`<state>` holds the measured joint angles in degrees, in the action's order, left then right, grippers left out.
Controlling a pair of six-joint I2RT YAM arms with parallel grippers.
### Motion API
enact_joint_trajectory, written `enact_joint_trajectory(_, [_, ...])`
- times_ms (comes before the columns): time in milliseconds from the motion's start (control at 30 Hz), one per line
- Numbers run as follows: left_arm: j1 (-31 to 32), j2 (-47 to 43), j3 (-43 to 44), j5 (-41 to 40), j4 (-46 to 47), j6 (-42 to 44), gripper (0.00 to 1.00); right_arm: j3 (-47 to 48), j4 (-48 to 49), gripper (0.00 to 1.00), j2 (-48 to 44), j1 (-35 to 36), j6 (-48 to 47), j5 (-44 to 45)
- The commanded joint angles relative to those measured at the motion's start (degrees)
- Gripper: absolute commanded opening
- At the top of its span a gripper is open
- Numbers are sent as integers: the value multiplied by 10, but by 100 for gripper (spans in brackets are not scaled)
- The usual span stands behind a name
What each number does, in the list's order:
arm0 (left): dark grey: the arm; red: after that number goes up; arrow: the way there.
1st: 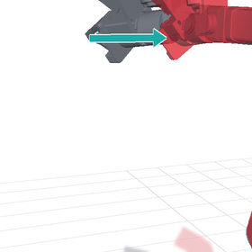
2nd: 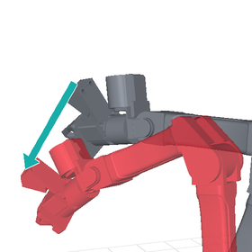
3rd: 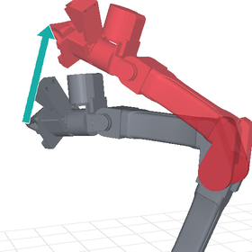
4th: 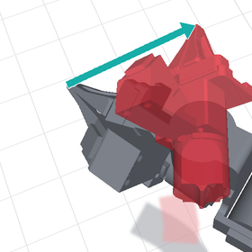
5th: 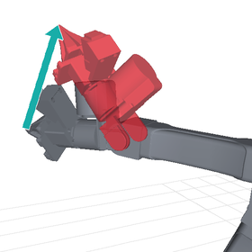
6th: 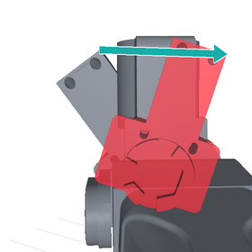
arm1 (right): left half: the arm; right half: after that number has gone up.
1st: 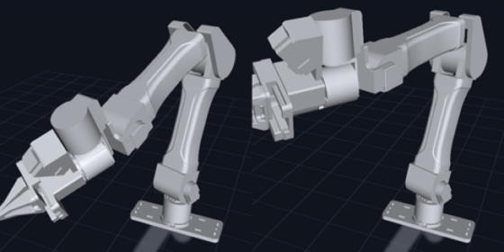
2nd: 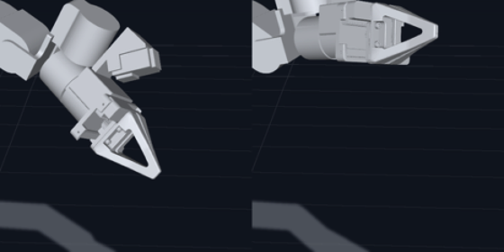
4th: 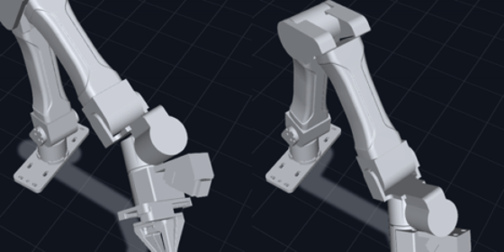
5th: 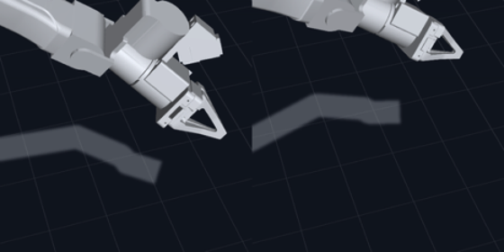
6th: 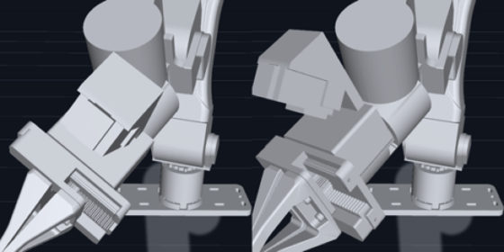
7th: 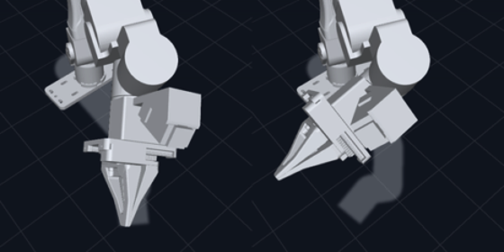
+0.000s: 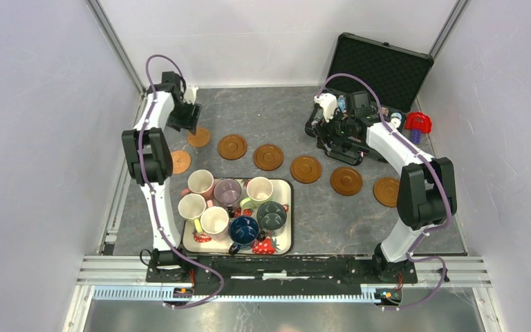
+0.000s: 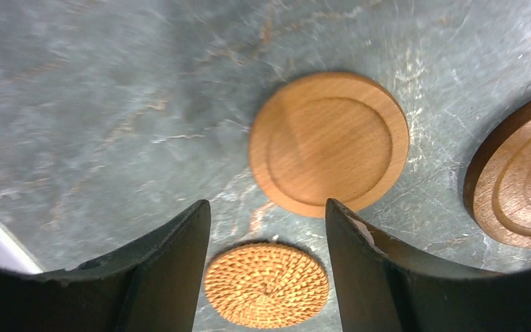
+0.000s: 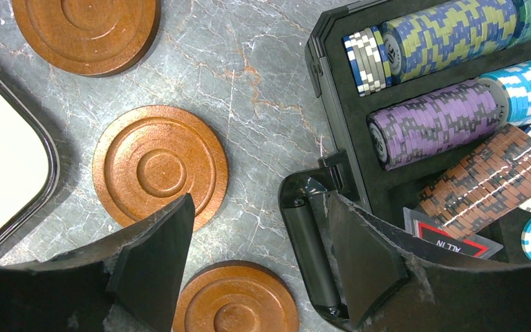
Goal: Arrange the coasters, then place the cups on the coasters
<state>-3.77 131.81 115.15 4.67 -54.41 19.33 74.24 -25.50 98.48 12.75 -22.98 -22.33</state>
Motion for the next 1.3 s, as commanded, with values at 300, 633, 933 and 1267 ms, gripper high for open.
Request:
enact_joint_trajectory(300, [-82,-155,-95,22,-44,12,58,7,4,77,-18,2,1,-15])
enact_joint_trajectory(633, [-86,-188,-239,18,15,7,40,4,9,77,-12,6,13,-20])
enact_joint_trajectory(933, [-87,-137,-241,-24,33,-39,36,-2,8,77,-23,7,6,-7])
enact_joint_trajectory(1267, [-96,-42,-104,-93,18,-53,36,-1,4,78,-28,7,-3,5])
